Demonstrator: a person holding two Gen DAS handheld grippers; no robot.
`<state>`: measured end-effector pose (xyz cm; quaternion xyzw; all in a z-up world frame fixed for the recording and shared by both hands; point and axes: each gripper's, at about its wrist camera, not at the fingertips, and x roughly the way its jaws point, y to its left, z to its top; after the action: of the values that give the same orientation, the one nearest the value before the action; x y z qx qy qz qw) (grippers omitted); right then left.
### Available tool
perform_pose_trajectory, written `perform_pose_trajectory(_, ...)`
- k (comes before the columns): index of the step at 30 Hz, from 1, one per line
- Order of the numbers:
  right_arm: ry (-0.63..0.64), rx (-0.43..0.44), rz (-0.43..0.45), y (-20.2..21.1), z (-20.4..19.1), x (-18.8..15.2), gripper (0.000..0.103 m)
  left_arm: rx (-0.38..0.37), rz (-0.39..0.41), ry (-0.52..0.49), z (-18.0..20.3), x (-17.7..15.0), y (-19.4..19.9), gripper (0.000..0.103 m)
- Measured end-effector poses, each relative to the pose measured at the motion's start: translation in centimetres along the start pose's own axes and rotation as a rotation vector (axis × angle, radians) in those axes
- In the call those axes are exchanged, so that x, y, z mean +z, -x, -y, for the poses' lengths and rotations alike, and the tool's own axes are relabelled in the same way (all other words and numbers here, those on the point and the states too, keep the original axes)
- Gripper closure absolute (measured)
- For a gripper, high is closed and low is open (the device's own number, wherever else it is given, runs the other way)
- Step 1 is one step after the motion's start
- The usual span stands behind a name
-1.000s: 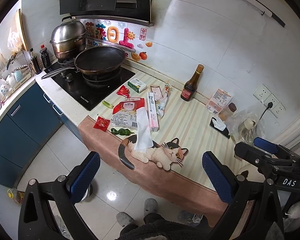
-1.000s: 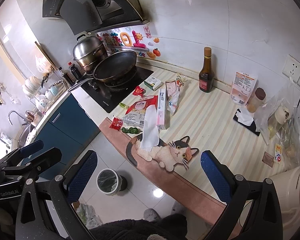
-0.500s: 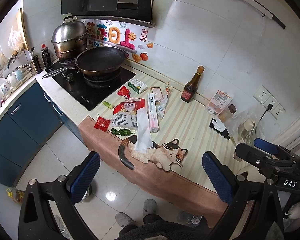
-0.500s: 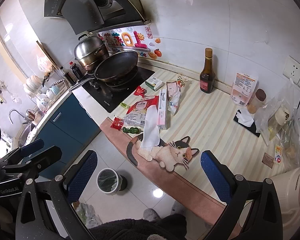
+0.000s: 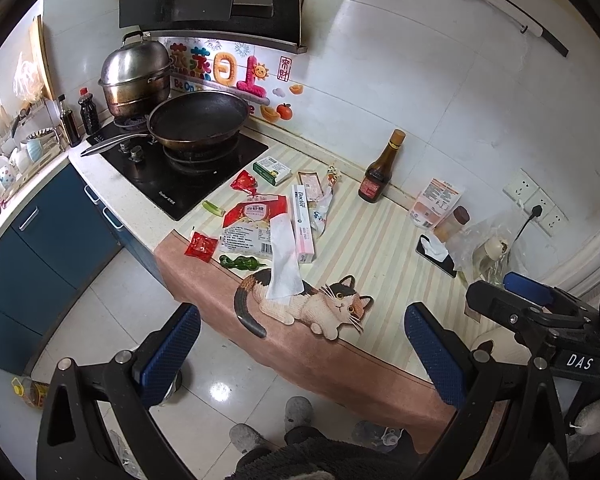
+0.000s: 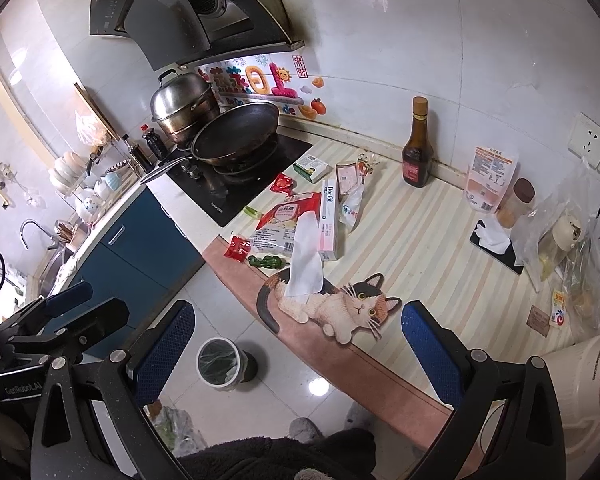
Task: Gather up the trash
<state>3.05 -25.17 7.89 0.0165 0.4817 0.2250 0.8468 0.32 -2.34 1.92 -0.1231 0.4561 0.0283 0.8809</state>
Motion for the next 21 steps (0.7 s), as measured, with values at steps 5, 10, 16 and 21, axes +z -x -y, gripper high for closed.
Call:
perform_pose_trajectory(5,-0.032,-0.025,0.015,-0.6,-0.6,0.2,0.000,0.153,0.064,0.004,-1.9,0.3,-1.1,0.000)
perform_pose_trajectory(10,-0.140,-0.104,0.038,-3.8,0.0,0.3,0.000,0.406,0.114,-0.027,-5.4,1.4,-5.3,0.000)
perform_pose_trajectory(16,-0.258,-0.193,0.000,-12.4,2.5,1.3,0.000,0.484,-0.018,-0.009,-9.8,2.8,-14.2,0.000)
perform_pose_trajectory(21,-0.262,-0.156,-0.104,-21.6,4.8,3.6,0.026,0.469,-0.154,0.060,-14.6,3.8,-21.7,0.000)
